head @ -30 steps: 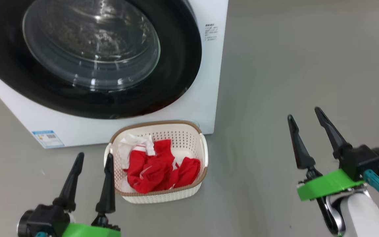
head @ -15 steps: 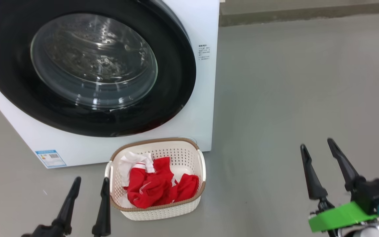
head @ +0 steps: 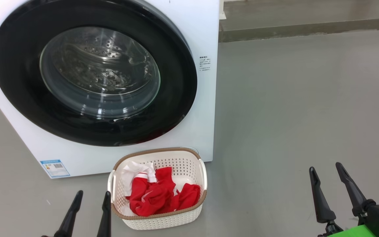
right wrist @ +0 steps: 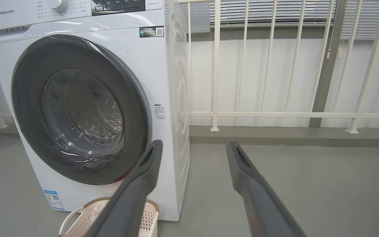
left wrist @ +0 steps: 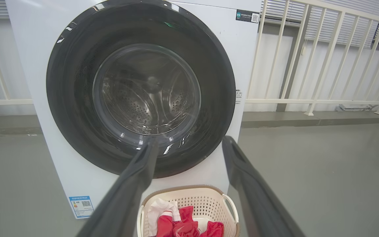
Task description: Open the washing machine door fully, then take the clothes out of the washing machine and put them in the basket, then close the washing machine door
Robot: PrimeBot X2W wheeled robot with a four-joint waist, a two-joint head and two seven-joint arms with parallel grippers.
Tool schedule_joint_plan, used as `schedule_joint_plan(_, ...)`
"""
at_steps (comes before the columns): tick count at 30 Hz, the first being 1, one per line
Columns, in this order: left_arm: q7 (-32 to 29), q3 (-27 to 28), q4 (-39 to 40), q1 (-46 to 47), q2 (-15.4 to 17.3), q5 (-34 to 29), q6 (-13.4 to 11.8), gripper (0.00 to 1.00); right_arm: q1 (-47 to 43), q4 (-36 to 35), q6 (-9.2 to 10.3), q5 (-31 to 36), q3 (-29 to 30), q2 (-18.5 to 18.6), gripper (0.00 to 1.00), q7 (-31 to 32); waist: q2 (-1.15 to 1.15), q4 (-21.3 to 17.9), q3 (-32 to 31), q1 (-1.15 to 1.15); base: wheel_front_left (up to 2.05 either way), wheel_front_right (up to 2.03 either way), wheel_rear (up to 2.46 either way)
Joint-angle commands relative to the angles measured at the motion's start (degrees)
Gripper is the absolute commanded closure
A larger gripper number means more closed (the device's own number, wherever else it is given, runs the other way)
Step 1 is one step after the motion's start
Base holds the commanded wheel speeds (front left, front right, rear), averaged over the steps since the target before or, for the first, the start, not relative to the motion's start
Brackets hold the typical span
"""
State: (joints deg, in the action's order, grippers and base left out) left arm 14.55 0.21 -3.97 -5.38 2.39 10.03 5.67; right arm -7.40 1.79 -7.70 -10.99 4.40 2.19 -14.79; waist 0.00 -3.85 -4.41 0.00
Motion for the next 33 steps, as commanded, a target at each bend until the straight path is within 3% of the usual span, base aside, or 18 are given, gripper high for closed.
schedule_joint_plan(1,0.45,1.84,1.03,1.27,0.59,-0.74,0.46,0.0,0.77,-1.65,0.21,-0.03,-1.42,0.69,0.0,-0.21,0.0,-0.15,-0.17,0.0,0.0,0.0,0.0)
schedule_joint_plan(10,0.45,0.81,1.21,1.14,0.73,-1.83,0.55,0.0,0.52,-1.79,0.21,0.35,-1.81,0.69,0.0,-0.21,0.0,0.14,-0.3,0.0,0.0,0.0,0.0)
schedule_joint_plan(11,0.0,-0.91,-0.19,-0.03,0.18,-1.51,0.38,1.0,-0.61,-0.03,0.0,0.24,-0.36,-0.04,1.0,0.0,0.0,0.12,-0.31,0.0,0.0,0.0,0.0)
schedule_joint_plan(22,-1.78,-0.48,-2.82,0.38,-0.16,2.41,0.43,1.0,-0.28,2.45,0.0,-4.64,-0.54,-0.17,1.0,1.03,0.0,0.38,-0.16,0.13,0.0,0.0,0.0)
schedule_joint_plan(26,-2.33,-0.37,-2.99,0.67,-0.13,5.14,0.47,1.0,0.2,2.82,0.01,-7.35,-0.58,-0.03,1.0,1.61,0.0,0.49,0.1,0.01,0.0,0.0,0.0)
schedule_joint_plan(33,-3.37,-0.07,-3.32,1.28,-0.1,9.91,0.55,1.0,1.06,3.42,0.02,-12.08,-0.63,0.17,1.0,2.65,0.0,0.7,0.4,0.0,0.0,0.0,0.0)
